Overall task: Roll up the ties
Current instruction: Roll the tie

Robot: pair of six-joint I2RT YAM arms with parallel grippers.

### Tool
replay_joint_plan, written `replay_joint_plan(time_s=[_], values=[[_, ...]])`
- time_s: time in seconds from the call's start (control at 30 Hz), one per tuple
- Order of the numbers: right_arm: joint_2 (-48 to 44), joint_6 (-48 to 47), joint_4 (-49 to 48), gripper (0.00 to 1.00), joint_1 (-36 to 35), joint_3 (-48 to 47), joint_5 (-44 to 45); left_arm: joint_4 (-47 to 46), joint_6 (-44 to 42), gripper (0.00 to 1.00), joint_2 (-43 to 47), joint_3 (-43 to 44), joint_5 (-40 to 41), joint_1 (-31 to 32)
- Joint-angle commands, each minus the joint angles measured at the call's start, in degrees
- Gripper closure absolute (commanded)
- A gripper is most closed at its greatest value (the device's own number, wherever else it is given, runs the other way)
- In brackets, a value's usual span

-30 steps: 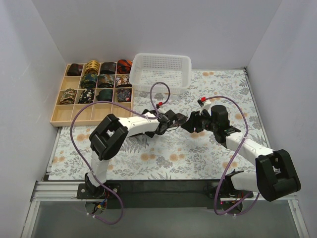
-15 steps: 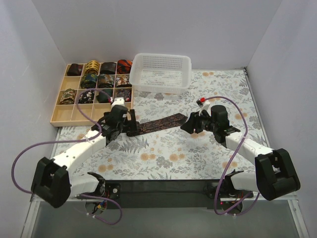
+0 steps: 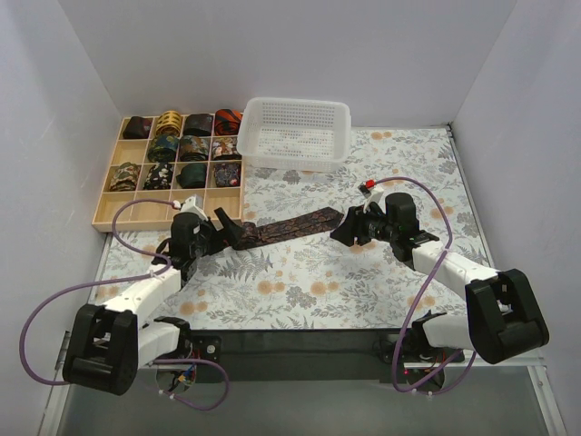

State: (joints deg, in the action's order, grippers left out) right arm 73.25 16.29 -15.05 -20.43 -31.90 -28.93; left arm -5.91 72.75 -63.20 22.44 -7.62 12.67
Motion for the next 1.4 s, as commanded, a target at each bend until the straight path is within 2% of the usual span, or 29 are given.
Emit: replay_joint_plan(time_s=[0.0,0.2,0.7,0.97,1.2,1.37], values=[[0.4,-0.6,-1.7,0.52,-0.3,-0.1,-1.1,-6.9,1.0,0.16,-1.8,-0.6,-4.3,-0.4],[0.7,-0.6,-1.7,0.52,-0.3,-0.2,-1.6,-8.5,1.5,0.24,-5.1,-2.0,-3.5,-0.4],[0.8,-0.7,-1.9,0.52,-0.3,0.0,-1.3,-11.6,4.0,0.35,-14.2,-2.8,-6.5,-0.3],[0.3,-0.6,-1.9,0.52,-0.4,0.3,-1.0,-10.8,4.2,0.42,-16.4,-1.7,-4.9,1.7],[0.2,-0.7,-2.0,0.52,-0.3,0.5,-1.0,-10.0,4.0,0.54,-19.8,0.4,-3.2,2.8],[-0.2,-0.8,-1.9,0.52,-0.3,0.6,-0.9,-6.6,2.0,0.73,-19.6,2.9,-2.3,3.1]])
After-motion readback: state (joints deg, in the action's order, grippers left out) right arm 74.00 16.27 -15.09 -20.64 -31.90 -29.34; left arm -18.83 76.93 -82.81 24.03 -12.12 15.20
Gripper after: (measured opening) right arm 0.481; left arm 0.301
